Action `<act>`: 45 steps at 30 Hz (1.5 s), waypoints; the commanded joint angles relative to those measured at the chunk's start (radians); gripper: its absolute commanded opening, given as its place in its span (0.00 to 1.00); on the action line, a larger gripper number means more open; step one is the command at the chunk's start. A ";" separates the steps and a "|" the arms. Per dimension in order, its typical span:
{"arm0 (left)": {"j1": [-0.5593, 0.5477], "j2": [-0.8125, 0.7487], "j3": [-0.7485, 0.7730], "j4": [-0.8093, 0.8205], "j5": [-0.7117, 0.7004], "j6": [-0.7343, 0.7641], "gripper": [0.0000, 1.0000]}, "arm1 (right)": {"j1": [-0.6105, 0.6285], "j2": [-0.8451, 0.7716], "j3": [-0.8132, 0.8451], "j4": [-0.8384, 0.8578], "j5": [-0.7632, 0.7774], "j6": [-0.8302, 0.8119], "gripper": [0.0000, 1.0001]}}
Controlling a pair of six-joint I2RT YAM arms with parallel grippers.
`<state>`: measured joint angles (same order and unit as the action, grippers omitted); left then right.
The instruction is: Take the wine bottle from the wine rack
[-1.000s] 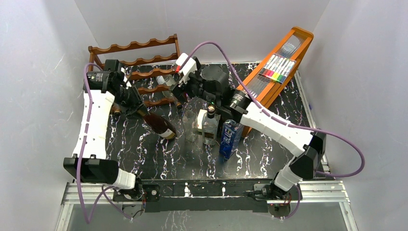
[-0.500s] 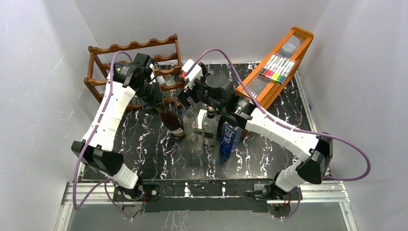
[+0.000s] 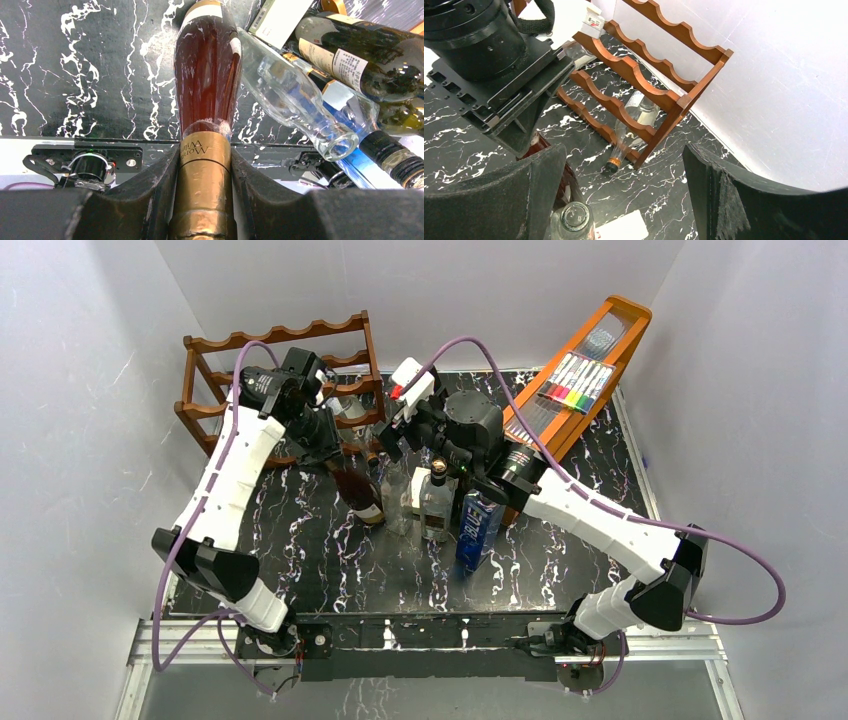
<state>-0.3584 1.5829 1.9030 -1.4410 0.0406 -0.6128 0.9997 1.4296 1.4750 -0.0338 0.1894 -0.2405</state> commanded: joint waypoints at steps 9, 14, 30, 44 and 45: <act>-0.039 0.007 0.056 0.008 0.022 0.019 0.47 | -0.001 -0.044 -0.024 0.077 0.015 0.002 0.98; -0.051 -0.002 0.047 0.027 0.033 0.028 0.49 | -0.001 -0.043 -0.027 0.077 0.016 0.001 0.98; -0.053 -0.173 -0.021 0.301 0.095 0.098 0.97 | -0.003 -0.096 0.009 -0.023 0.085 0.007 0.98; -0.053 -0.490 -0.229 1.012 -0.058 0.329 0.98 | -0.219 -0.203 0.134 -0.316 0.257 0.183 0.98; -0.053 -0.491 -0.228 1.050 -0.063 0.356 0.98 | -0.250 -0.213 0.149 -0.339 0.248 0.188 0.98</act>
<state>-0.4091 1.1030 1.7081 -0.6655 0.0463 -0.3737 0.8577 1.2945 1.5242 -0.2848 0.4194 -0.1360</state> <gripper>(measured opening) 0.981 0.982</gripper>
